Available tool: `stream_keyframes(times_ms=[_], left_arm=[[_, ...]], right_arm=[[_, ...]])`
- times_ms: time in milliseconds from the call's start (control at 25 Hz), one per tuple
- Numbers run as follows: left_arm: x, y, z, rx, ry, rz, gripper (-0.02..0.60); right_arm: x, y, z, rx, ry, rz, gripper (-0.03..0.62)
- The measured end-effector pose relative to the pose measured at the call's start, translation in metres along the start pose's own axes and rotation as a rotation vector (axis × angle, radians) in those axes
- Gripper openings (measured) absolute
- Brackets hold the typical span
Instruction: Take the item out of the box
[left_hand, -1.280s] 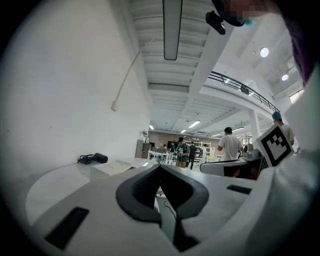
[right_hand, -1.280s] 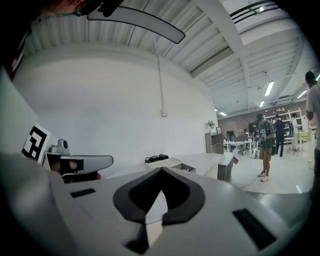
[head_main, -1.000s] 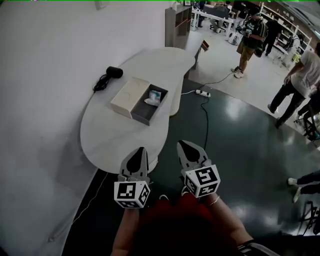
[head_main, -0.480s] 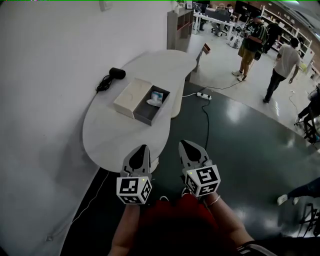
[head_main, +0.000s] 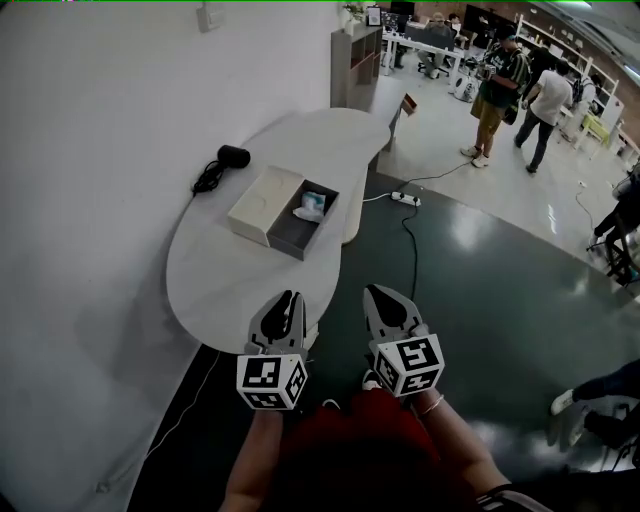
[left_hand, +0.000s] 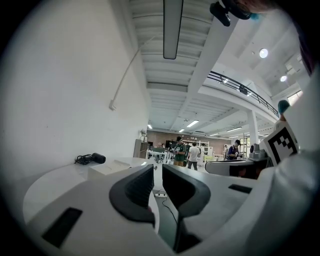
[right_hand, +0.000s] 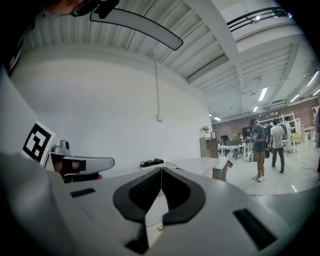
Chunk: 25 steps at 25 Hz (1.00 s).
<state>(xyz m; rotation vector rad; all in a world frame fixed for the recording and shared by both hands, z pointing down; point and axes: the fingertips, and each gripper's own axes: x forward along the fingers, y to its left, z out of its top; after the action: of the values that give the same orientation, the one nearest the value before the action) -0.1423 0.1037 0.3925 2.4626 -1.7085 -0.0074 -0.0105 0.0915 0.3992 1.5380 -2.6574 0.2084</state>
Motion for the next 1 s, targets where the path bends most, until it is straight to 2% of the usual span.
stream_keyframes(times_ms=[480,1000], left_arm=[[0.028,-0.003,-0.006,0.013,0.037,-0.024,0.109],[0.086,0.012,-0.016,0.013,0.088,0.016,0.161]], right_arm=[[0.011,-0.019,-0.005,0.010,0.013,-0.017,0.015],[0.059,-0.056,-0.009,0.045,0.044,0.018,0.015]])
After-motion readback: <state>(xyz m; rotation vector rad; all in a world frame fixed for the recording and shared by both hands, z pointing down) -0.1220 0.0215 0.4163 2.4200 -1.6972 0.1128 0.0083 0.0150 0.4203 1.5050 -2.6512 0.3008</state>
